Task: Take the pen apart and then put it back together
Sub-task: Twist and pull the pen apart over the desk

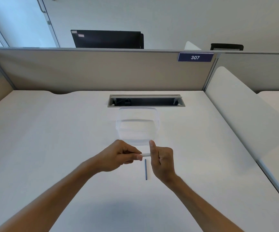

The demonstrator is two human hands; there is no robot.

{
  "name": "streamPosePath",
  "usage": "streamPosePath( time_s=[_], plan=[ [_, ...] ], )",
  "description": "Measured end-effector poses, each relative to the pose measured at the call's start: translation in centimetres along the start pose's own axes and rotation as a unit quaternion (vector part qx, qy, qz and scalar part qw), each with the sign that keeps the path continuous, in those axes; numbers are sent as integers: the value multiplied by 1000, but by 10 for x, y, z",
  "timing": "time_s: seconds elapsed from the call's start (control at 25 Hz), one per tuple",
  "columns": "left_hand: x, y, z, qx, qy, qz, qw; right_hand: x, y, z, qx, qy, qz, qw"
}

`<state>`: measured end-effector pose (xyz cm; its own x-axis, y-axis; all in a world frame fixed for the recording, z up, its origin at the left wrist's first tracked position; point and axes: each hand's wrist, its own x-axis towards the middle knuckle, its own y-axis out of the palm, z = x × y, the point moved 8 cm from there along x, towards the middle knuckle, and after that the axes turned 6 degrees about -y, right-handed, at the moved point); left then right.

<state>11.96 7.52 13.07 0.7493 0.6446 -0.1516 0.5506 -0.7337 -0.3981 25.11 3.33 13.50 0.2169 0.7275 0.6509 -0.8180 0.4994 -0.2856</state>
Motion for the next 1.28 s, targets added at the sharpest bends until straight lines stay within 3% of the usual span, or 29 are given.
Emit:
streamPosePath(
  time_s=[0.12, 0.24, 0.4, 0.52, 0.64, 0.8, 0.92, 1.04, 1.12, 1.28],
  plan=[
    [3, -3, -2, -10, -27, 31, 999, 3, -2, 7, 7, -23, -16, 1000],
    [3, -15, -14, 125, 25, -86, 988, 0, 2, -15, 71, 160, -32, 984],
    [-9, -17, -32, 317, 126, -247, 907, -1, 5, -23, 97, 254, -43, 961],
    [-13, -11, -36, 365, 183, -278, 869, 0, 5, -27, 109, 257, -45, 959],
    [-10, -14, -40, 348, 196, -248, 883, 3, 3, -22, 116, 217, -60, 967],
    [2, -20, -43, 208, 139, -126, 960, 12, -1, -12, 105, 134, -72, 983],
    [11, -24, -37, 68, 47, -36, 996, 26, -8, 9, 58, 0, -71, 996],
    [14, -19, -24, -6, -51, 91, 995, 34, -8, 28, -3, -148, -49, 988],
    [17, -22, -21, -4, -62, 78, 995, 35, -7, 22, -10, -117, -45, 992],
    [15, -30, -27, 133, 10, -81, 988, 25, 3, -15, 76, 138, -27, 987]
  ],
)
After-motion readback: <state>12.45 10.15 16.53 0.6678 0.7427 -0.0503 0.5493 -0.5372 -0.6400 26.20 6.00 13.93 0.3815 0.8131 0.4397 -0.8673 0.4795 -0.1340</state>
